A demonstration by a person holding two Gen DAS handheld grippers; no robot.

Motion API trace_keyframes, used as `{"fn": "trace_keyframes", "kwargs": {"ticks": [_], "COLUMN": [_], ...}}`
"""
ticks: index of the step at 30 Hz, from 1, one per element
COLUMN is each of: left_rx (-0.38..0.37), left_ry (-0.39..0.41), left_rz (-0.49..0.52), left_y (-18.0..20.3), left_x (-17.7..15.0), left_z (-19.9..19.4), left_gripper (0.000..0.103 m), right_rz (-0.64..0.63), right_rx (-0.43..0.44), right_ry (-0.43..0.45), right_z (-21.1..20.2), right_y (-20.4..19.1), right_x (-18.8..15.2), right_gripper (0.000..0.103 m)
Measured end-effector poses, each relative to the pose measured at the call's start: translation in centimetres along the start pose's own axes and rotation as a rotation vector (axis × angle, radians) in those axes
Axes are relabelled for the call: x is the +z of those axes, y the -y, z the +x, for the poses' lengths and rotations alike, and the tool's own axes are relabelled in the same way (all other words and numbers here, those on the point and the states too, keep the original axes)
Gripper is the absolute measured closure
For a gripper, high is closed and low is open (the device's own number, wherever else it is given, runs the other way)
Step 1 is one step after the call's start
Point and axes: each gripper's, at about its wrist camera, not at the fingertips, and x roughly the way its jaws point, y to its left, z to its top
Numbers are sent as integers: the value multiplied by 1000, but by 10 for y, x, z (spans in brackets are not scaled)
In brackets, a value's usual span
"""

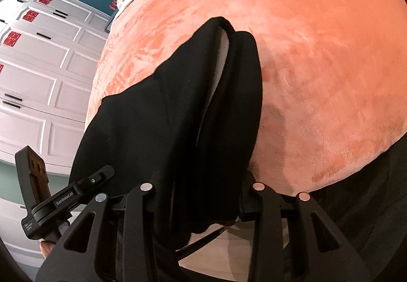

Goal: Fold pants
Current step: 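Grasp the bundle with the left tool while the right tool grasps its other end, then lift the bundle with both tools and carry it up the bed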

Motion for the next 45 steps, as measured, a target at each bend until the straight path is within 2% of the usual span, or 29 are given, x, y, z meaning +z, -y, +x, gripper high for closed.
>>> {"fn": "trace_keyframes", "kwargs": {"ticks": [8, 21, 26, 36, 45], "left_rx": [23, 6, -17, -56, -102], "left_ry": [26, 113, 157, 303, 488], "left_rz": [38, 104, 109, 147, 192], "left_y": [11, 23, 32, 57, 84], "left_x": [-4, -34, -37, -6, 53], "left_z": [-12, -73, -98, -155, -212], "left_gripper": [80, 80, 80, 80, 80], "right_rz": [-5, -64, -123, -187, -302], "right_rx": [22, 86, 98, 147, 210], "right_ry": [7, 22, 69, 206, 386], "right_z": [-12, -52, -78, -124, -177], "right_y": [1, -23, -40, -71, -120], "right_x": [-8, -23, -33, -14, 41], "right_gripper": [68, 68, 68, 68, 68]}}
